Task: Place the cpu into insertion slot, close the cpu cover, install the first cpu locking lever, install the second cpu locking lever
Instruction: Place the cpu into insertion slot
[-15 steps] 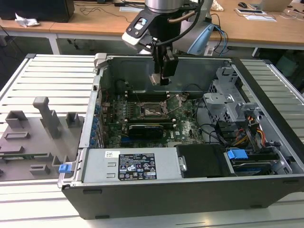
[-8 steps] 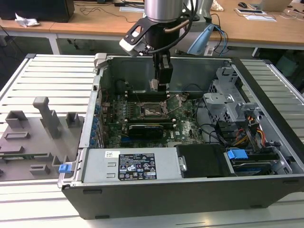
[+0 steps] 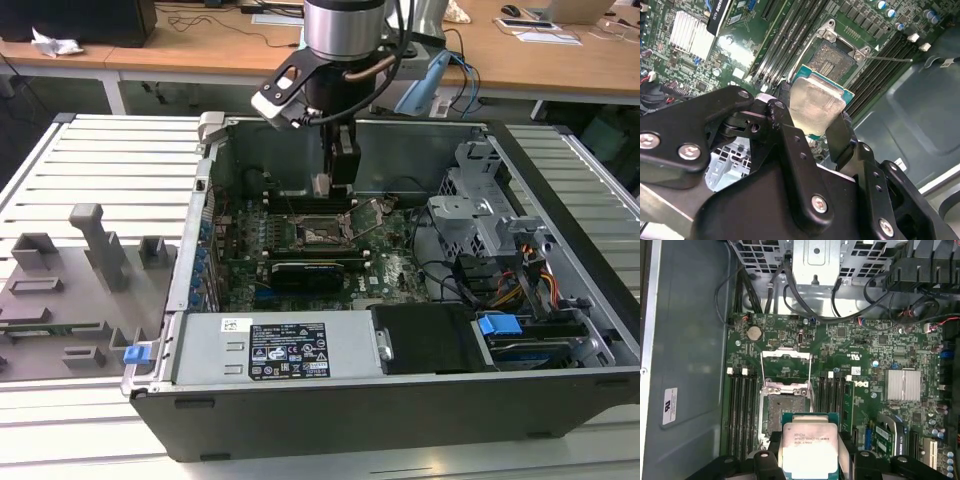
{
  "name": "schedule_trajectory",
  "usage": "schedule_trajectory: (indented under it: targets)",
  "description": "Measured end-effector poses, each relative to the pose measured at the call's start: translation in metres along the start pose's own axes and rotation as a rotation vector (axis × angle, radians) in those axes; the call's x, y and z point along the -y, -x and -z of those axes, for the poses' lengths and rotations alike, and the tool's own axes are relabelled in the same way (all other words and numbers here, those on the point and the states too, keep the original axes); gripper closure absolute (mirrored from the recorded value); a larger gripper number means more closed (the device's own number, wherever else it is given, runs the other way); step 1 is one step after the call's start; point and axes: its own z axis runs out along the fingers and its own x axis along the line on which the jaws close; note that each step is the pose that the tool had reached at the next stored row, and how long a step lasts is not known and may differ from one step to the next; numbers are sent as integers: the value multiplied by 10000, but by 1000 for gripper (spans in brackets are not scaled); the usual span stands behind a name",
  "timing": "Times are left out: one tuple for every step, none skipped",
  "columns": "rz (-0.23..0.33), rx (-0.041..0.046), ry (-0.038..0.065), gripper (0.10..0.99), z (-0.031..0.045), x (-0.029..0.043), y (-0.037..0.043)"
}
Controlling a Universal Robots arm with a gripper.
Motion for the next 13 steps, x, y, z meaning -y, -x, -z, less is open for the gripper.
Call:
schedule_trajectory:
  targets:
    - [0,-2,-1,557,-6,0,0]
    - [0,-3,0,557,-13,1,0]
    - [0,-6,1,557,-28,2,1]
    - [1,-8,1,557,-41,2,1]
    - [0,-10,1,557,-51,3,1]
    - [0,-9,0,557,-57,3,1]
    - [-6,-7,0,557,-73,4,-4]
    - [-16,-8,1,557,-89,5,-8]
    - [-51,-6,1,557,-112,6,-12]
    - [-87,-4,2,557,-144,7,-16]
    - [-91,-4,2,557,-177,9,-19]
    - [-91,-3,2,557,-208,11,-20]
    - [-90,-3,2,557,-238,12,-20]
